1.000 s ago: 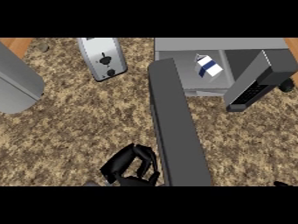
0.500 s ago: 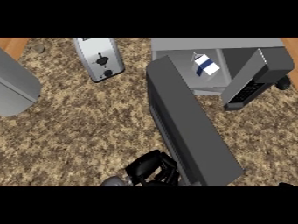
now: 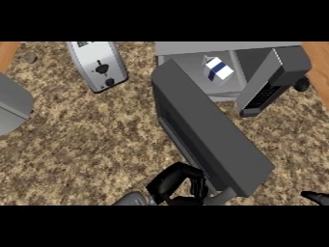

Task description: Pick up the milk, place it into the microwave and close the microwave

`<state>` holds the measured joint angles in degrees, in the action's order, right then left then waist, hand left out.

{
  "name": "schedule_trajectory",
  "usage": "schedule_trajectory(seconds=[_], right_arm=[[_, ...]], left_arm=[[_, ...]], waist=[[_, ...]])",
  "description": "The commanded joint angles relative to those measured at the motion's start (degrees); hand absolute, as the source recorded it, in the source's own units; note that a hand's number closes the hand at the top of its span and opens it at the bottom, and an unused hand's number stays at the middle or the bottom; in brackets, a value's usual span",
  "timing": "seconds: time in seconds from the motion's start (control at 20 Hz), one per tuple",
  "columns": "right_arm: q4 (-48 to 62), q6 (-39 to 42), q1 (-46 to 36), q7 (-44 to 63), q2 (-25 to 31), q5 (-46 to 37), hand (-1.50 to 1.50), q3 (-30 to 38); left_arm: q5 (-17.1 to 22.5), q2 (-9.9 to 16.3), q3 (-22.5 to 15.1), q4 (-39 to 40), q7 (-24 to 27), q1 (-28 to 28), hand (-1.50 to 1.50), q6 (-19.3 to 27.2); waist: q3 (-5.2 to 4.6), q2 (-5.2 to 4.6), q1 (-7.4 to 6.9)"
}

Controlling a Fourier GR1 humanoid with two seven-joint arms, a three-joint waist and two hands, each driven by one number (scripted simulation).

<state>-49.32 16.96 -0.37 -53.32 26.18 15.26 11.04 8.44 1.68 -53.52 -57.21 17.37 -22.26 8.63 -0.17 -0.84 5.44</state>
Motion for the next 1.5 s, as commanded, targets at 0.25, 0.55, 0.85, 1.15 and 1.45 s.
schedule_trajectory(seconds=[0.25,0.55,0.85,1.15,1.45], right_arm=[[-6.75,5.33,-1.61,1.49,0.07,2.13,-1.50,-3.14],[-9.49,5.98,-2.25,3.29,1.85,2.65,-1.50,-4.56],[-12.53,6.70,-3.56,5.56,3.64,3.19,-1.50,-6.00],[-14.49,7.00,-6.59,7.45,4.40,5.38,-1.50,-5.85],[-16.08,9.63,-8.17,9.45,5.02,7.58,-1.50,-6.97]], left_arm=[[9.33,-1.61,-5.73,-1.52,-1.37,-8.91,1.50,9.21],[13.93,-1.65,-3.83,-0.27,-1.65,-17.08,1.50,12.22],[16.52,-1.67,-2.33,1.83,-0.01,-22.77,1.50,15.83],[20.35,-1.68,-0.78,4.13,-0.66,-27.91,1.50,17.78],[23.15,-1.66,0.31,7.19,-1.06,-32.88,1.50,18.95]], waist=[[-0.20,-0.40,4.53],[-0.08,-0.95,7.13],[-0.04,-1.77,10.41],[0.14,-2.78,12.88],[0.32,-3.33,14.80]])
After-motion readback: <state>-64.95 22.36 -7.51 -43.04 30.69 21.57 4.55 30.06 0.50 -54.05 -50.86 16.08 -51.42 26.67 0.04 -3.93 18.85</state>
